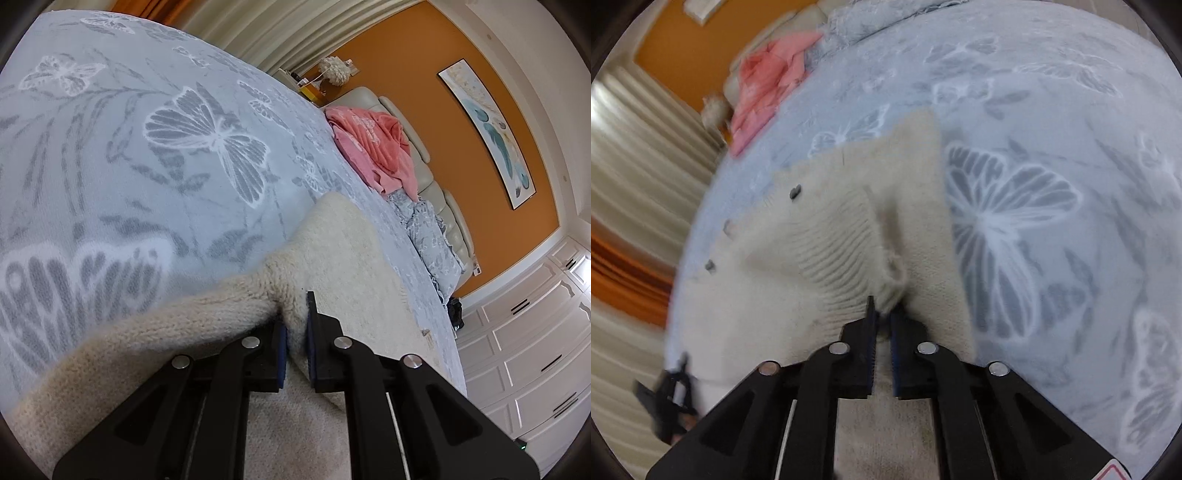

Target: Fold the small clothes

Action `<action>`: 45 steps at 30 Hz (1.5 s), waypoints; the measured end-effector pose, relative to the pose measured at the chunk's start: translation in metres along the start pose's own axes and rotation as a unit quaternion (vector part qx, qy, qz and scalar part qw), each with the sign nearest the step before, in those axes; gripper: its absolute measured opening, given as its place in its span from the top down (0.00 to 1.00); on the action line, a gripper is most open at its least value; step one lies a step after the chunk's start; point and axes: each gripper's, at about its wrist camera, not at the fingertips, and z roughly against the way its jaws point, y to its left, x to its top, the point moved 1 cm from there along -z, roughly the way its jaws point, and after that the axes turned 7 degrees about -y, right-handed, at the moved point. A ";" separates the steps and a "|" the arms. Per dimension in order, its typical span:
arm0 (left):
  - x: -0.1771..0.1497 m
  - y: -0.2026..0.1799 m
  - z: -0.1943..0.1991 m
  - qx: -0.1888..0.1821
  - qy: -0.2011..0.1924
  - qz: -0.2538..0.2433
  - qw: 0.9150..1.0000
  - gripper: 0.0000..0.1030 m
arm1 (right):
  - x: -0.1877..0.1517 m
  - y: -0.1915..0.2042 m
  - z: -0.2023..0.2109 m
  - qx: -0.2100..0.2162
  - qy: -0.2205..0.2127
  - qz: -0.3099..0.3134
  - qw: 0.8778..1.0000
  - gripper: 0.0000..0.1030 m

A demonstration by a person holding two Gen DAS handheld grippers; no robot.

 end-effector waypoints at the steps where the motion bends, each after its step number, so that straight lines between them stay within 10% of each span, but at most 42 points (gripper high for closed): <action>1: 0.000 0.000 0.000 -0.001 0.000 0.001 1.000 0.91 | 0.004 0.006 0.013 -0.019 -0.016 -0.004 1.000 0.92; 6: -0.002 0.002 0.002 -0.012 -0.006 0.002 1.000 0.91 | 0.019 0.107 0.054 0.018 -0.099 0.119 0.988 0.82; 12: -0.002 0.005 0.004 -0.018 -0.007 0.004 1.000 0.90 | -0.016 0.276 -0.038 0.143 0.028 0.288 0.946 0.53; 20: -0.004 0.007 0.007 -0.032 -0.010 0.006 0.999 0.90 | -0.055 0.361 -0.170 0.101 0.125 0.365 0.917 0.54; 21: -0.006 0.007 0.007 -0.033 -0.011 0.005 0.999 0.90 | -0.056 0.360 -0.182 0.096 0.135 0.363 0.917 0.55; 23: -0.007 0.007 0.008 -0.035 -0.011 0.005 0.999 0.90 | -0.060 0.362 -0.194 0.122 0.160 0.360 0.911 0.93; 27: -0.008 0.005 0.009 -0.037 -0.013 0.005 0.999 0.90 | -0.049 0.387 -0.170 0.171 0.083 0.375 0.907 0.94; 34: -0.007 0.003 0.008 -0.038 -0.012 0.003 0.999 0.90 | -0.057 0.368 -0.216 0.091 0.098 0.381 0.915 0.91; 40: -0.006 0.001 0.007 -0.036 -0.011 0.001 0.999 0.90 | -0.031 0.311 -0.101 0.170 0.046 0.277 0.945 0.85; 45: -0.006 -0.002 0.004 -0.032 -0.009 -0.001 0.999 0.90 | -0.008 0.156 -0.008 0.060 -0.023 0.164 0.984 0.76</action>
